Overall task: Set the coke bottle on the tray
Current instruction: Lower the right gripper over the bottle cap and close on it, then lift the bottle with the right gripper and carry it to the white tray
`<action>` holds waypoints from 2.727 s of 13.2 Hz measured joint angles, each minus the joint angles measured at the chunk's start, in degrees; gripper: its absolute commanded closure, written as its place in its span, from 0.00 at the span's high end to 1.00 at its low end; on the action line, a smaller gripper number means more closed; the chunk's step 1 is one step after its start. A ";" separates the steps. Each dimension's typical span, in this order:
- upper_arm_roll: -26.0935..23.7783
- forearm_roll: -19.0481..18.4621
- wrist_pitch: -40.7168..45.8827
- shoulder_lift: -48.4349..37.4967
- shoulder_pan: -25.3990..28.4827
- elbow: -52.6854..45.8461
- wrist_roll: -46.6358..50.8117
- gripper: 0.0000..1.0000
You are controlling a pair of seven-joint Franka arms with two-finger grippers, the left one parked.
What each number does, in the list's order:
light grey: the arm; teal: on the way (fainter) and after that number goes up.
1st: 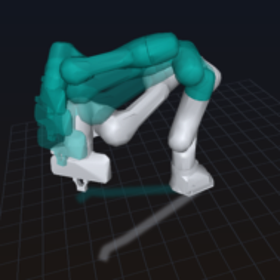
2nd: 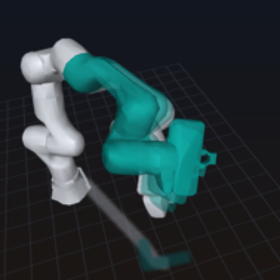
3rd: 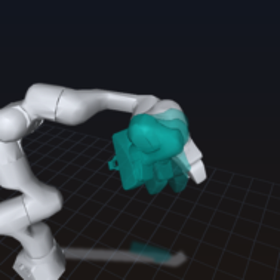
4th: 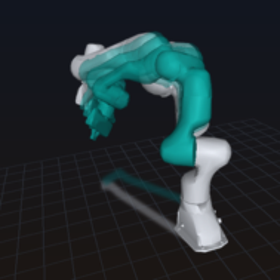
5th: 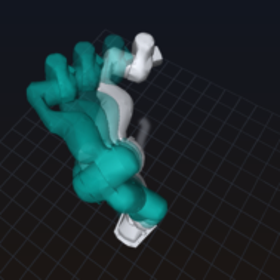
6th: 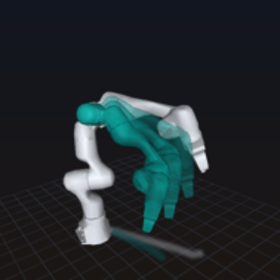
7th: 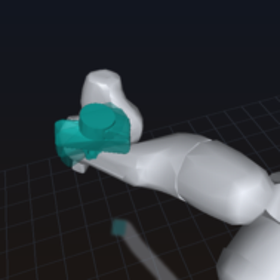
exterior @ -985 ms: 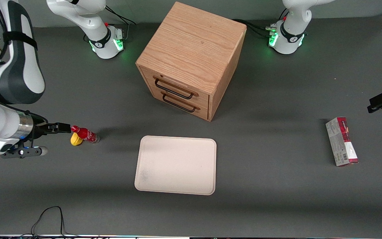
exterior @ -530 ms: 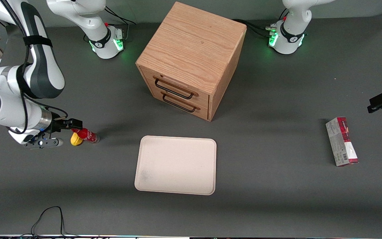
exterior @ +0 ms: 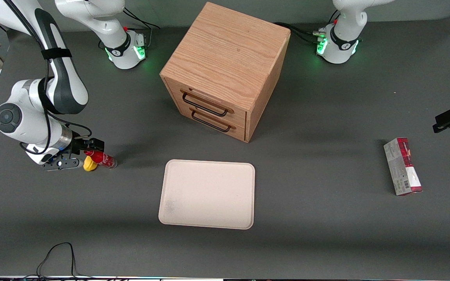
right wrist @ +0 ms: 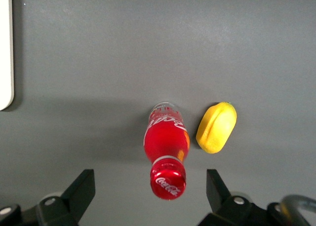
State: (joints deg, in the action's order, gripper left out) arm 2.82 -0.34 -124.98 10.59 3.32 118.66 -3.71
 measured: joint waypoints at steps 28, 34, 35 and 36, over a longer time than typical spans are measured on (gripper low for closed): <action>1.10 0.04 21.04 -1.08 0.20 -13.28 -2.65 0.00; 0.45 0.23 47.20 2.30 0.71 -41.14 1.07 0.00; 0.35 0.56 49.68 4.53 0.86 -45.33 2.22 0.00; 0.01 1.07 50.86 6.87 0.92 -48.78 3.83 0.00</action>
State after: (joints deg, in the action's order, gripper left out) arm 2.83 0.74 -74.12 17.46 4.23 69.88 0.12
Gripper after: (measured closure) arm 0.687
